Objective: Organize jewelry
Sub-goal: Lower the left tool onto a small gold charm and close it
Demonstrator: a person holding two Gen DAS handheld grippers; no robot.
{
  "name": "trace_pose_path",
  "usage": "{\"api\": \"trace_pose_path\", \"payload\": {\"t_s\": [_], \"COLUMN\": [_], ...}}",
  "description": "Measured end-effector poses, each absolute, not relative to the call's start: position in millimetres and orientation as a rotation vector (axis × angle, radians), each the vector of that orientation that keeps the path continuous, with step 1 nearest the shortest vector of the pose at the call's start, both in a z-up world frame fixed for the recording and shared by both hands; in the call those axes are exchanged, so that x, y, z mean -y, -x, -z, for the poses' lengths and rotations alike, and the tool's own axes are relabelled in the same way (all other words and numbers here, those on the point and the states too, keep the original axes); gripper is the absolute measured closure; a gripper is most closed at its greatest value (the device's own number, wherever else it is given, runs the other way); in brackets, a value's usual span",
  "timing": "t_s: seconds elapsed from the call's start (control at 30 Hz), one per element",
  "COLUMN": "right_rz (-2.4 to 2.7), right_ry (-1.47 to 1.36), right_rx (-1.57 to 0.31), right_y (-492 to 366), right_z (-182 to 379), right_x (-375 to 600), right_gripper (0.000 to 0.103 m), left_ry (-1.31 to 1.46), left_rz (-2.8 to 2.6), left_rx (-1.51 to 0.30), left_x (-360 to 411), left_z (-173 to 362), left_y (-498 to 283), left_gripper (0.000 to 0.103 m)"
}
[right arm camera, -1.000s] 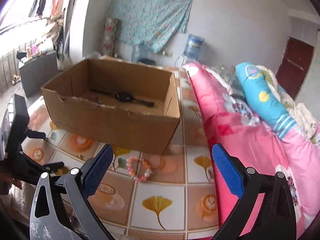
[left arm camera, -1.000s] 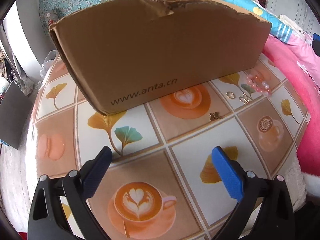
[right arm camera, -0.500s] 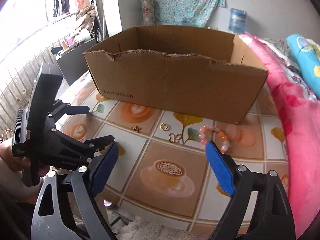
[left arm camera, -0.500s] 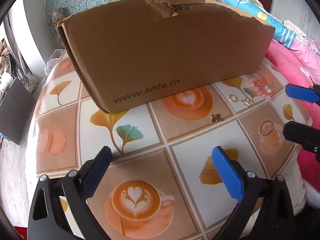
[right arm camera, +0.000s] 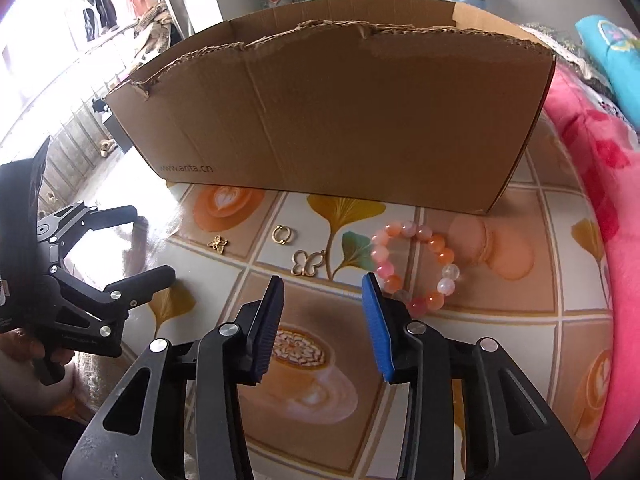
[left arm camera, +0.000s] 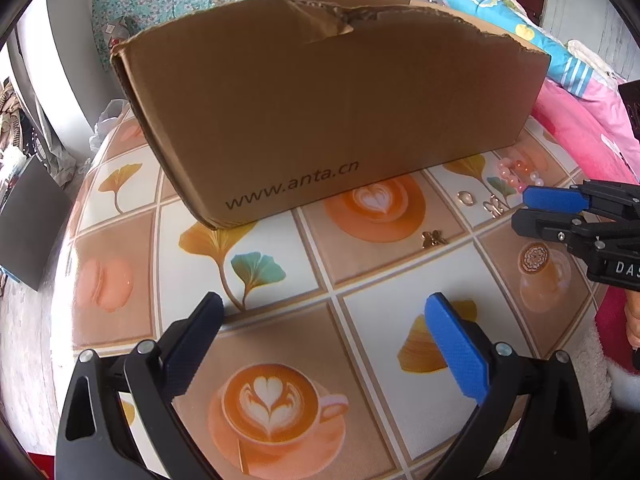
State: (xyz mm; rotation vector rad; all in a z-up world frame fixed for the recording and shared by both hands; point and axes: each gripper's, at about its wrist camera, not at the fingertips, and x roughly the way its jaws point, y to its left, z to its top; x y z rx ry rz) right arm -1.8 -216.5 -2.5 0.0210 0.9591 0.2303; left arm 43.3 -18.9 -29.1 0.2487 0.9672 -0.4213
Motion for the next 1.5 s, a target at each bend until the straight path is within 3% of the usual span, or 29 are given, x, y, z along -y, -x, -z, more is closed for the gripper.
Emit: {"api": "trace_pose_path", "payload": {"t_s": [0.27,0.37,0.5,0.73,1.03,1.5], "right_rz": [-0.244,-0.248,-0.250,-0.251,-0.248,-0.262], "right_ry": [-0.055,-0.073,-0.080,-0.086,-0.063,-0.074], "right_rx": [-0.944,-0.941,-0.937,-0.933,-0.927,-0.931], "right_y": [1,1,4,6,7,6], "right_z": [4,5,2,2,3,3], "right_x": [226,228,234,238,236,232], "right_gripper": [0.066,0.066,0.066,0.066,0.066,0.066], "left_ry": [-0.239,-0.228,-0.264,-0.298,-0.384,-0.358], "left_rz": [0.508,0.557,0.623,0.660,0.658,0.627], "left_rx": [-0.888,-0.873,-0.880,-0.900,-0.878,-0.873], "left_x": [37,48,62,74,86,67], "left_z": [13,9,13,19,21,16], "left_y": [-43,-44,-45,-50,-43,-35], "left_gripper": [0.008,0.021,0.047,0.076,0.091,0.091]}}
